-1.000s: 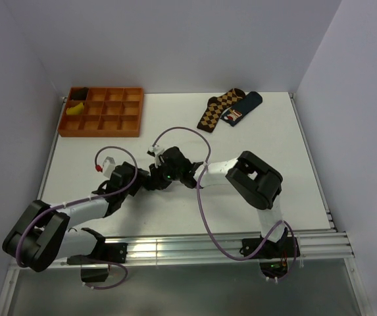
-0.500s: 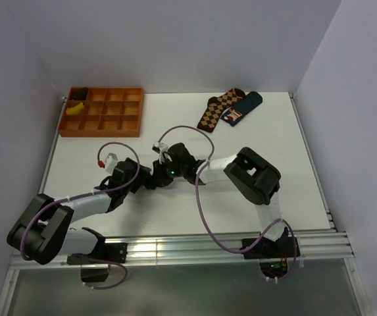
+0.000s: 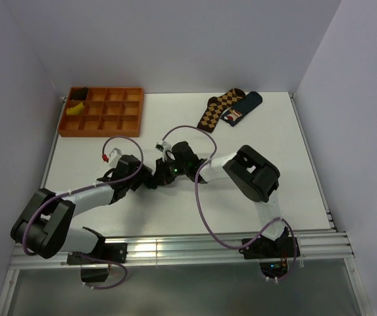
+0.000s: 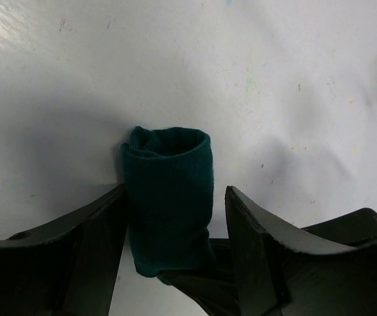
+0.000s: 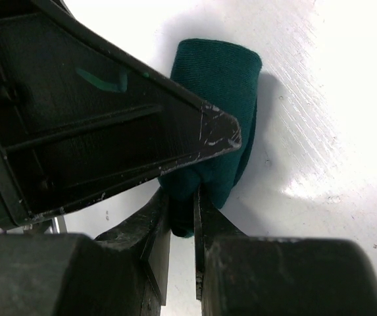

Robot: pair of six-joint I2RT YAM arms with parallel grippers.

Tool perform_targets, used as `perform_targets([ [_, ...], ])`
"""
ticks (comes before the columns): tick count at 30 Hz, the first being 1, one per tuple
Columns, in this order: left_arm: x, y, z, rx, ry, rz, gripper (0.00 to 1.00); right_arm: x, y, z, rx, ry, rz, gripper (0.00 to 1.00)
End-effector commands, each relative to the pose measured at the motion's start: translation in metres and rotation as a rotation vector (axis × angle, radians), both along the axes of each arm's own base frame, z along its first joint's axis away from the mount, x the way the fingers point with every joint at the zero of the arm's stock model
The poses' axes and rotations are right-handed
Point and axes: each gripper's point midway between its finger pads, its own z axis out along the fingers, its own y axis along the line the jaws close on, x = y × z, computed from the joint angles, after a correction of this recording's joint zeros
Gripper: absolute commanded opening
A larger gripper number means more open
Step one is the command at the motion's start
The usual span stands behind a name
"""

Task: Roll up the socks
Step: Pick up the sock at the center of the board.

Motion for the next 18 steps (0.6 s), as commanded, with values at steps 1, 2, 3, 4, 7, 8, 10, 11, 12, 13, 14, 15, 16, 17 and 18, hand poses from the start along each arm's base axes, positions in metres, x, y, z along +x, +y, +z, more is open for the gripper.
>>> perform_targets([
  [1, -0.033, 0.010, -0.030, 0.100, 0.175, -0.073, 0.65, -0.039, -0.048, -0.081, -0.257, 0.211, -0.019, 0.00],
  [2, -0.033, 0.010, -0.030, 0.104, 0.180, -0.077, 0.66, -0.038, -0.048, -0.081, -0.257, 0.211, -0.021, 0.00],
  [3, -0.033, 0.009, -0.028, 0.105, 0.179, -0.083, 0.66, -0.038, -0.048, -0.082, -0.257, 0.211, -0.021, 0.00],
  [4, -0.033, 0.009, -0.028, 0.107, 0.181, -0.089, 0.66, -0.038, -0.049, -0.083, -0.260, 0.213, -0.025, 0.00],
  [7, -0.035, 0.010, -0.027, 0.120, 0.189, -0.098, 0.65, -0.037, -0.049, -0.083, -0.262, 0.214, -0.028, 0.00],
  [8, -0.037, 0.011, -0.030, 0.129, 0.204, -0.101, 0.63, -0.037, -0.049, -0.084, -0.264, 0.214, -0.029, 0.00],
  [10, -0.039, 0.011, -0.034, 0.133, 0.221, -0.106, 0.63, -0.037, -0.050, -0.085, -0.264, 0.217, -0.031, 0.00],
  [11, -0.040, 0.010, -0.035, 0.130, 0.223, -0.109, 0.61, -0.037, -0.050, -0.085, -0.262, 0.218, -0.031, 0.00],
  [12, -0.041, 0.011, -0.037, 0.131, 0.232, -0.107, 0.59, -0.037, -0.050, -0.085, -0.263, 0.220, -0.033, 0.00],
  [13, -0.042, 0.011, -0.039, 0.129, 0.239, -0.108, 0.58, -0.037, -0.051, -0.085, -0.261, 0.224, -0.036, 0.00],
  [14, -0.042, 0.011, -0.041, 0.130, 0.243, -0.108, 0.56, -0.037, -0.050, -0.084, -0.257, 0.223, -0.035, 0.00],
  [15, -0.043, 0.011, -0.042, 0.133, 0.250, -0.107, 0.55, -0.037, -0.050, -0.085, -0.256, 0.223, -0.037, 0.00],
  [16, -0.043, 0.012, -0.044, 0.136, 0.254, -0.106, 0.52, -0.036, -0.052, -0.086, -0.258, 0.229, -0.043, 0.00],
  [17, -0.044, 0.011, -0.044, 0.132, 0.256, -0.109, 0.48, -0.035, -0.052, -0.085, -0.256, 0.229, -0.046, 0.00],
  [18, -0.043, 0.010, -0.043, 0.129, 0.252, -0.110, 0.46, -0.035, -0.052, -0.084, -0.250, 0.227, -0.046, 0.00],
])
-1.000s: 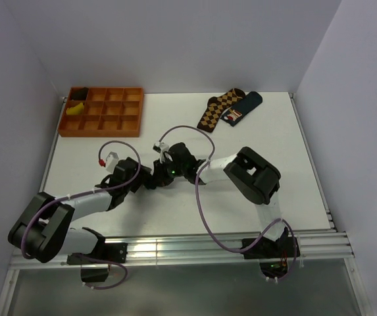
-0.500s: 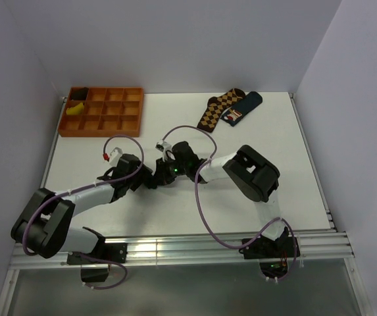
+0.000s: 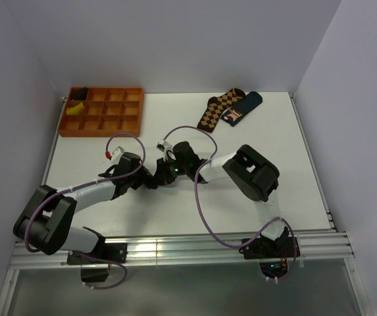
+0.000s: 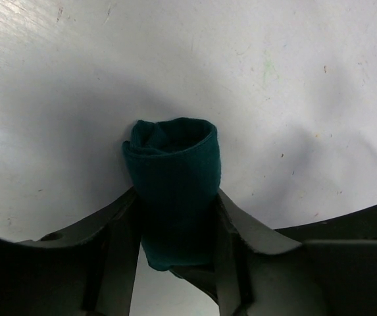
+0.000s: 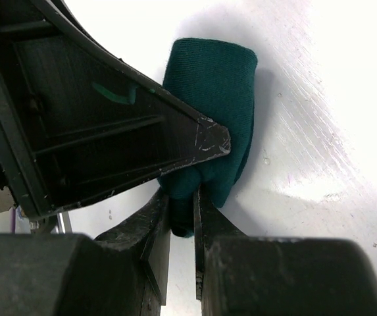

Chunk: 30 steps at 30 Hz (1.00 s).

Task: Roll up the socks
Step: Pick up the sock at the center of the board.

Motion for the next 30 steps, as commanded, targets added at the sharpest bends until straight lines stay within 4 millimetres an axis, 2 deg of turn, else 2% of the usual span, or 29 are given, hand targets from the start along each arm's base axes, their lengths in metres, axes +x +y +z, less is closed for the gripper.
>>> perform_targets([
  [1, -0.035, 0.011, -0.035, 0.062, 0.165, -0.038, 0.43, -0.036, -0.052, -0.084, -0.265, 0.209, -0.042, 0.00],
  [7, -0.031, 0.008, -0.033, 0.066, 0.161, -0.048, 0.11, -0.032, -0.051, -0.076, -0.231, 0.205, -0.058, 0.00],
  [8, -0.030, 0.008, -0.031, 0.068, 0.161, -0.050, 0.00, -0.031, -0.052, -0.072, -0.225, 0.199, -0.061, 0.01],
  [10, -0.028, 0.009, -0.031, 0.081, 0.163, -0.047, 0.00, -0.030, -0.053, -0.056, -0.201, 0.172, -0.070, 0.13],
  [11, -0.027, 0.009, -0.029, 0.094, 0.166, -0.053, 0.00, -0.027, -0.056, -0.049, -0.193, 0.163, -0.082, 0.27],
  [12, -0.025, 0.010, -0.028, 0.103, 0.167, -0.055, 0.00, -0.026, -0.061, -0.044, -0.201, 0.155, -0.098, 0.34],
  [13, -0.025, 0.013, -0.031, 0.128, 0.180, -0.053, 0.00, -0.023, -0.064, -0.021, -0.175, 0.119, -0.112, 0.39],
  [14, -0.023, 0.014, -0.029, 0.151, 0.187, -0.061, 0.00, -0.022, -0.070, -0.013, -0.175, 0.102, -0.130, 0.47],
  [15, -0.023, 0.016, -0.030, 0.172, 0.200, -0.064, 0.00, -0.016, -0.079, -0.002, -0.181, 0.067, -0.166, 0.50],
  [16, -0.023, 0.020, -0.035, 0.202, 0.219, -0.064, 0.00, -0.015, -0.088, 0.020, -0.161, 0.020, -0.194, 0.56],
  [17, -0.022, 0.020, -0.035, 0.218, 0.232, -0.075, 0.00, -0.011, -0.095, 0.033, -0.154, -0.011, -0.222, 0.58],
  [18, -0.021, 0.020, -0.036, 0.225, 0.237, -0.076, 0.00, -0.013, -0.110, 0.033, -0.191, -0.013, -0.245, 0.60],
  [19, -0.022, 0.020, -0.042, 0.239, 0.261, -0.083, 0.00, -0.005, -0.118, 0.060, -0.170, -0.084, -0.298, 0.63],
  [20, -0.020, 0.019, -0.041, 0.245, 0.265, -0.092, 0.00, -0.002, -0.127, 0.070, -0.172, -0.109, -0.327, 0.64],
  [21, -0.018, 0.019, -0.043, 0.252, 0.271, -0.095, 0.00, -0.004, -0.139, 0.072, -0.202, -0.121, -0.347, 0.65],
  [22, -0.019, 0.019, -0.047, 0.264, 0.290, -0.100, 0.00, 0.003, -0.151, 0.084, -0.208, -0.161, -0.402, 0.66],
  [23, -0.014, 0.017, -0.044, 0.271, 0.284, -0.107, 0.00, 0.007, -0.159, 0.112, -0.167, -0.225, -0.440, 0.66],
  [24, -0.016, 0.021, -0.046, 0.296, 0.307, -0.108, 0.00, 0.004, -0.170, 0.119, -0.195, -0.240, -0.458, 0.67],
  [25, -0.014, 0.022, -0.043, 0.312, 0.305, -0.110, 0.00, 0.006, -0.179, 0.129, -0.196, -0.270, -0.486, 0.67],
  [26, -0.003, 0.022, -0.034, 0.335, 0.279, -0.110, 0.00, 0.006, -0.190, 0.153, -0.170, -0.328, -0.531, 0.68],
  [28, 0.000, 0.030, -0.026, 0.390, 0.288, -0.110, 0.00, 0.003, -0.204, 0.170, -0.173, -0.370, -0.565, 0.69],
  [29, 0.012, 0.027, -0.012, 0.404, 0.258, -0.117, 0.00, 0.005, -0.212, 0.180, -0.168, -0.395, -0.604, 0.69],
  [30, 0.019, 0.032, -0.004, 0.445, 0.240, -0.105, 0.00, 0.001, -0.221, 0.195, -0.148, -0.425, -0.630, 0.70],
])
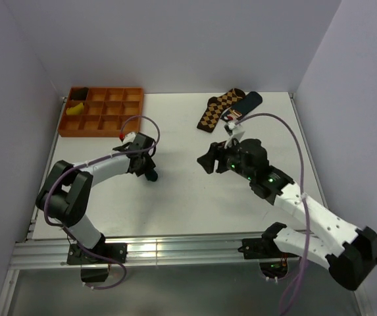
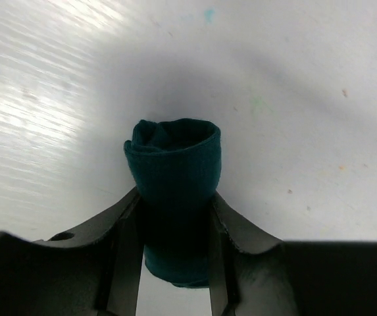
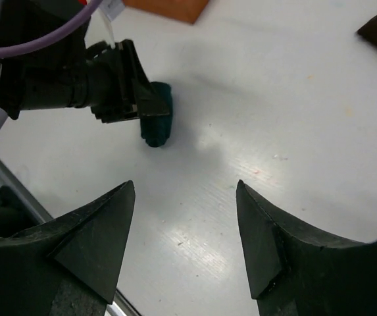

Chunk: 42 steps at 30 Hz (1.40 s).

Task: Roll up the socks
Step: Pick up the sock at the center of the board, then place the sock in the storage box.

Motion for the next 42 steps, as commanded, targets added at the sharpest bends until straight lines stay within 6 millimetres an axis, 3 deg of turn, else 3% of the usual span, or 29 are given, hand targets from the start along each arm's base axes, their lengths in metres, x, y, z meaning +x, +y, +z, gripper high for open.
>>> perform_targets([
  [1, -0.014, 0.045, 0.001, 0.268, 0.097, -0.021, 0.00, -0.001, -0.040, 0.017, -0.075, -0.062, -0.130, 0.71],
  [3, 0.010, 0.044, 0.028, 0.311, 0.026, -0.046, 0.00, -0.002, -0.059, 0.032, -0.070, -0.113, -0.205, 0.74],
  [7, 0.052, 0.046, 0.079, 0.390, -0.102, -0.128, 0.00, -0.002, -0.086, 0.043, -0.077, -0.176, -0.319, 0.85],
  [16, 0.126, 0.070, 0.141, 0.468, -0.239, -0.390, 0.00, -0.007, -0.099, 0.047, -0.113, -0.206, -0.340, 0.85],
  [20, 0.150, 0.084, 0.150, 0.376, -0.285, -0.504, 0.00, -0.008, -0.096, 0.047, -0.110, -0.212, -0.317, 0.84],
  [21, 0.157, 0.091, 0.150, 0.358, -0.295, -0.510, 0.00, -0.008, -0.096, 0.047, -0.115, -0.214, -0.314, 0.84],
  [22, 0.165, 0.112, 0.156, 0.369, -0.309, -0.507, 0.00, -0.007, -0.096, 0.046, -0.124, -0.213, -0.311, 0.84],
  [23, 0.166, 0.106, 0.158, 0.302, -0.331, -0.562, 0.00, -0.006, -0.097, 0.045, -0.145, -0.215, -0.311, 0.84],
  [25, 0.176, 0.131, 0.158, 0.334, -0.328, -0.603, 0.00, -0.004, -0.098, 0.044, -0.162, -0.214, -0.318, 0.84],
  [27, 0.180, 0.140, 0.148, 0.321, -0.304, -0.644, 0.00, -0.002, -0.097, 0.044, -0.167, -0.208, -0.317, 0.84],
  [28, 0.184, 0.159, 0.155, 0.339, -0.307, -0.639, 0.00, -0.001, -0.095, 0.043, -0.165, -0.206, -0.311, 0.84],
  [32, 0.187, 0.174, 0.152, 0.317, -0.341, -0.732, 0.00, 0.000, -0.086, 0.038, -0.163, -0.173, -0.279, 0.83],
  [37, 0.195, 0.214, 0.145, 0.462, -0.331, -0.750, 0.00, 0.001, -0.078, 0.035, -0.173, -0.148, -0.243, 0.83],
  [42, 0.197, 0.221, 0.135, 0.402, -0.365, -0.821, 0.00, 0.004, -0.071, 0.040, -0.161, -0.137, -0.222, 0.82],
])
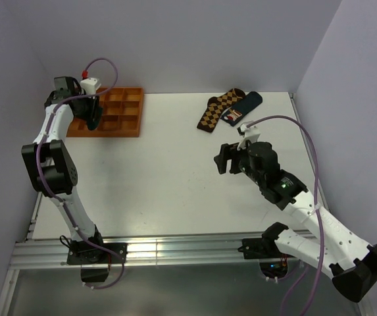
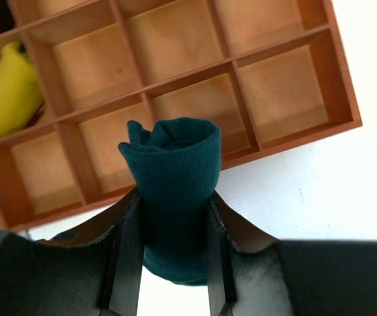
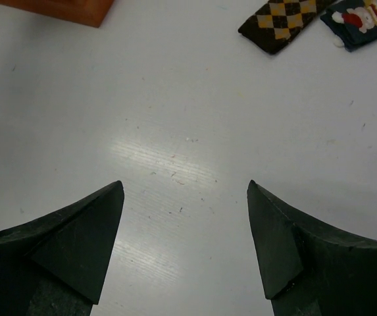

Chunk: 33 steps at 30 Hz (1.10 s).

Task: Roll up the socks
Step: Place the sock in the storage box.

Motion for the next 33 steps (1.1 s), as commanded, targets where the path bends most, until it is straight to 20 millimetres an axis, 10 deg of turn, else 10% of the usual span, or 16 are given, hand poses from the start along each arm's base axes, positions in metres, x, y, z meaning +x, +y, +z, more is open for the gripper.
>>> perform_targets([
  [1, 0.014, 0.004, 0.009, -0.021, -0.065, -0.115, 0.00, 0.006, 0.007, 0.030, 0.038, -0.049, 0.021, 0.82],
  [14, 0.030, 0.040, -0.037, -0.036, -0.017, -0.126, 0.00, 0.018, 0.007, 0.027, -0.022, -0.026, 0.005, 0.82],
  [33, 0.059, 0.055, -0.031, 0.104, -0.138, -0.210, 0.00, 0.031, 0.016, 0.012, -0.076, 0.024, 0.017, 0.81],
])
